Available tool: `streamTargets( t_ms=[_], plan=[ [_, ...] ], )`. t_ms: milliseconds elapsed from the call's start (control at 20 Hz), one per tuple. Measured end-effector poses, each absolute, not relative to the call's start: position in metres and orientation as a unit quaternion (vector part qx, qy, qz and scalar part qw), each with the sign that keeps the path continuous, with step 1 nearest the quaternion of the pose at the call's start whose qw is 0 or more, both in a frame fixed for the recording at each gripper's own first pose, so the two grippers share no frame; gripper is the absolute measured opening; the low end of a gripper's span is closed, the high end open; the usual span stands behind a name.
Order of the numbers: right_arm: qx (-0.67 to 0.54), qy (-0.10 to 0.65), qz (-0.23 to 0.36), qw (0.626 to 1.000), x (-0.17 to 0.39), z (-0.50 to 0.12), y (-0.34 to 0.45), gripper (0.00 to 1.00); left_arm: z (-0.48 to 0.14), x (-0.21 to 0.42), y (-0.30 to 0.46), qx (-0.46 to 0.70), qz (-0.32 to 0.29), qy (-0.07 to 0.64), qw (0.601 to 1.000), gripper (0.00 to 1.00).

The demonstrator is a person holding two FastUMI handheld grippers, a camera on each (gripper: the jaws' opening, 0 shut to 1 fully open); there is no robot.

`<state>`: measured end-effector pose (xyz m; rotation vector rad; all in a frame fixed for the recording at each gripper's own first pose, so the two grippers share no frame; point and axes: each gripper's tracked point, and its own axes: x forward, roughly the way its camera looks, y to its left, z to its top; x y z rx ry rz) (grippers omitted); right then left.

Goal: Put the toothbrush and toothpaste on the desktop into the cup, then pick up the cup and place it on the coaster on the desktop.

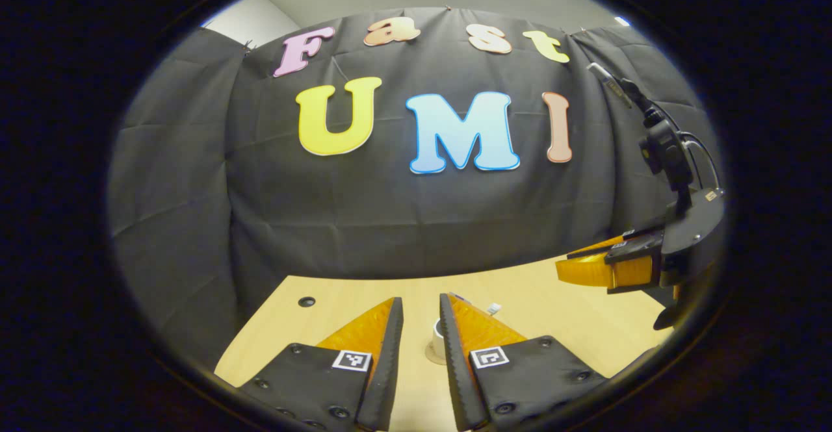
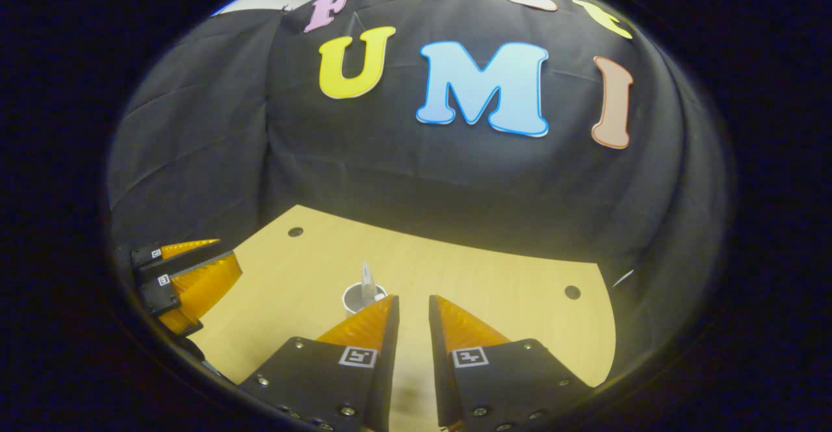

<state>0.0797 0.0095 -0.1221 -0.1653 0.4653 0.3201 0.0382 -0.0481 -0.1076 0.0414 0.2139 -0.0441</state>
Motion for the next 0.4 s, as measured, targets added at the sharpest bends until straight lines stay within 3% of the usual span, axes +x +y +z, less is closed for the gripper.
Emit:
streamTargets(
  t_ms=[400],
  plan=[
    [-0.049, 0.156, 0.129, 0.978, 0.053, -0.074, 0.008, 0.27, -0.073, 0.031, -0.061, 0.026, -0.046, 0.059, 0.997, 0.36]
  ],
)
